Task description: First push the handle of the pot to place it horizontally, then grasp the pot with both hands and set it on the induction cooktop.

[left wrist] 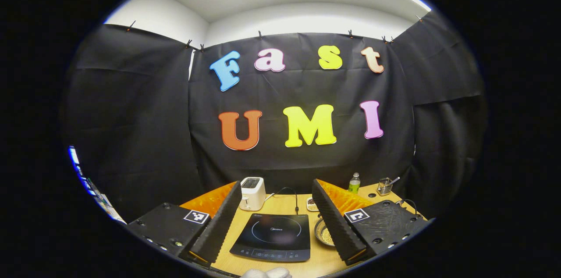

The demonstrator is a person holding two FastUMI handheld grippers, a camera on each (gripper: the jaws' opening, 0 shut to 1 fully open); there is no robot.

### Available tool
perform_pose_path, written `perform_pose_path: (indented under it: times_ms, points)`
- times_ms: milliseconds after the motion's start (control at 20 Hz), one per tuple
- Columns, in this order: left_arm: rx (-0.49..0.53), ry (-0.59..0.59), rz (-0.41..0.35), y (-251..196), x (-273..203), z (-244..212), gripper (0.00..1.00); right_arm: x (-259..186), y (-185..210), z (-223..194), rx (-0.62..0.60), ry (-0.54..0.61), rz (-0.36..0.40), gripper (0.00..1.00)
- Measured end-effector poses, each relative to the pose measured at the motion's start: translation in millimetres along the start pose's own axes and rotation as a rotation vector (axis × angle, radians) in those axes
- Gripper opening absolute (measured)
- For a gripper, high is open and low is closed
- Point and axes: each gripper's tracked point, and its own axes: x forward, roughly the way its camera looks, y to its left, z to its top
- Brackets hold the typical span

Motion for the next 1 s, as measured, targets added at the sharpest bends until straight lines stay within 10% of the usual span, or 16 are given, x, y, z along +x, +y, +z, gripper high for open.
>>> perform_pose_path:
  times_ms: [1000]
  points:
    - [-0.005, 0.033, 0.008, -37.0, 18.9, -12.1, 0.96, 7.3, -75.9, -17.6, 0.065, 0.079, -0.031, 0.00]
